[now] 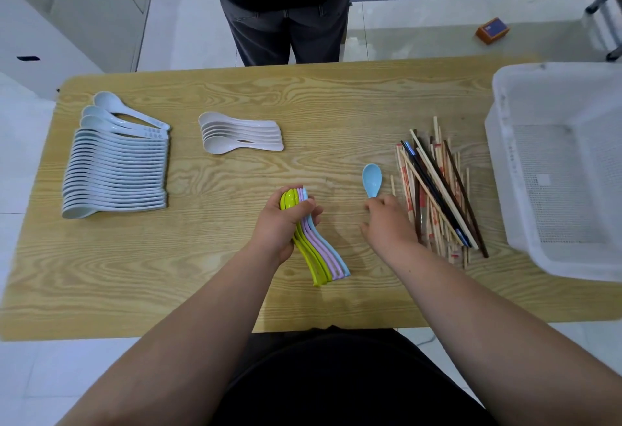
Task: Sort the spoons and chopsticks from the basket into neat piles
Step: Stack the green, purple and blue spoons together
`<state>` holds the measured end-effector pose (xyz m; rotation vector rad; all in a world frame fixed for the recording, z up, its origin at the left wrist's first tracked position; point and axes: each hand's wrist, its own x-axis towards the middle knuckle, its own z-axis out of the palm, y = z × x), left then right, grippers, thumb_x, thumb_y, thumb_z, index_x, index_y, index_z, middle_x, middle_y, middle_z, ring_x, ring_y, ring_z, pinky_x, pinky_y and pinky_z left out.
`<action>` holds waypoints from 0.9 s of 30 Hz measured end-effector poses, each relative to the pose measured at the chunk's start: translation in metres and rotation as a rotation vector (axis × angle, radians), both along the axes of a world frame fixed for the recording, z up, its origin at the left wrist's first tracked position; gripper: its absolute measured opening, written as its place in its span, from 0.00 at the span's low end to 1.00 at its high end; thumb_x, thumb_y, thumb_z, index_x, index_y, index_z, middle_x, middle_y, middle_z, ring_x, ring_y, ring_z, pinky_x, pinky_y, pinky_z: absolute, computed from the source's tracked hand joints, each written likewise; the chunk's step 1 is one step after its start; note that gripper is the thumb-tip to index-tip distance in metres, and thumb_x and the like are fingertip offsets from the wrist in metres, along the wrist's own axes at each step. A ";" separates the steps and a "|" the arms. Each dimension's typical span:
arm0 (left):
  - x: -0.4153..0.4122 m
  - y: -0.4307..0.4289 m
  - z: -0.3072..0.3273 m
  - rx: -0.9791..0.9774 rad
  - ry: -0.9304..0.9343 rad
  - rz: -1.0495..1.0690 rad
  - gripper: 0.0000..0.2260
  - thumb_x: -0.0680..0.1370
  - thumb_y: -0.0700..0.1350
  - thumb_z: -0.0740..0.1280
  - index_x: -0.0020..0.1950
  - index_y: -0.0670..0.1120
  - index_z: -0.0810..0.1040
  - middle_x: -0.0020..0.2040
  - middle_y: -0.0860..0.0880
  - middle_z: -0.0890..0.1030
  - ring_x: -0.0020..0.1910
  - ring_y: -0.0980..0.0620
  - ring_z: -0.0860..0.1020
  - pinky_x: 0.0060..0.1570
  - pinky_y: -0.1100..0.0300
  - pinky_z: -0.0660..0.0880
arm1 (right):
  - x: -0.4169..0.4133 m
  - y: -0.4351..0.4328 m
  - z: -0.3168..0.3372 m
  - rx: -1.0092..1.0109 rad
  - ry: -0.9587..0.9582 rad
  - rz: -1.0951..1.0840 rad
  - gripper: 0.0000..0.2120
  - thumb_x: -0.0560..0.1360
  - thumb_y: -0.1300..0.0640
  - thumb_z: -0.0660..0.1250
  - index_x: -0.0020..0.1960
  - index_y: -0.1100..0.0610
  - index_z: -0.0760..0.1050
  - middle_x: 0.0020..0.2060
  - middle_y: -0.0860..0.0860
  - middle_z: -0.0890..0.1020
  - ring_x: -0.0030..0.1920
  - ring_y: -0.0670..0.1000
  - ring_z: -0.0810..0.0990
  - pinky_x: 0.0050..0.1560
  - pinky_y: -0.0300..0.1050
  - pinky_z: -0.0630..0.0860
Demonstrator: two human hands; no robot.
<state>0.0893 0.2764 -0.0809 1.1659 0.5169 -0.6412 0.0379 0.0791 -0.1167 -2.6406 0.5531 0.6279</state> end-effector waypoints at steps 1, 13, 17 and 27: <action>0.001 0.002 0.000 0.001 -0.002 -0.002 0.14 0.76 0.32 0.71 0.59 0.45 0.78 0.49 0.41 0.83 0.51 0.36 0.83 0.47 0.50 0.82 | 0.000 0.002 0.000 0.011 0.004 -0.029 0.16 0.79 0.59 0.64 0.66 0.55 0.72 0.63 0.53 0.69 0.54 0.55 0.76 0.54 0.54 0.78; 0.022 0.031 0.014 -0.027 0.004 -0.040 0.11 0.76 0.33 0.71 0.57 0.41 0.77 0.48 0.38 0.82 0.53 0.37 0.82 0.52 0.48 0.81 | -0.007 0.058 0.054 0.673 -0.278 -0.341 0.24 0.77 0.64 0.67 0.69 0.44 0.75 0.51 0.48 0.82 0.52 0.49 0.83 0.55 0.48 0.79; 0.030 0.047 0.025 -0.044 -0.019 -0.036 0.11 0.76 0.33 0.71 0.57 0.41 0.77 0.49 0.39 0.83 0.47 0.40 0.83 0.50 0.47 0.81 | -0.009 0.092 0.071 0.873 -0.273 -0.390 0.23 0.77 0.69 0.67 0.60 0.42 0.79 0.45 0.46 0.80 0.50 0.52 0.84 0.55 0.48 0.81; 0.039 0.101 0.048 -0.058 -0.078 -0.049 0.16 0.77 0.34 0.70 0.64 0.38 0.74 0.46 0.40 0.84 0.48 0.41 0.85 0.49 0.44 0.83 | -0.007 0.150 0.101 1.224 -0.082 -0.428 0.18 0.80 0.68 0.63 0.63 0.49 0.79 0.50 0.51 0.85 0.45 0.50 0.84 0.37 0.44 0.81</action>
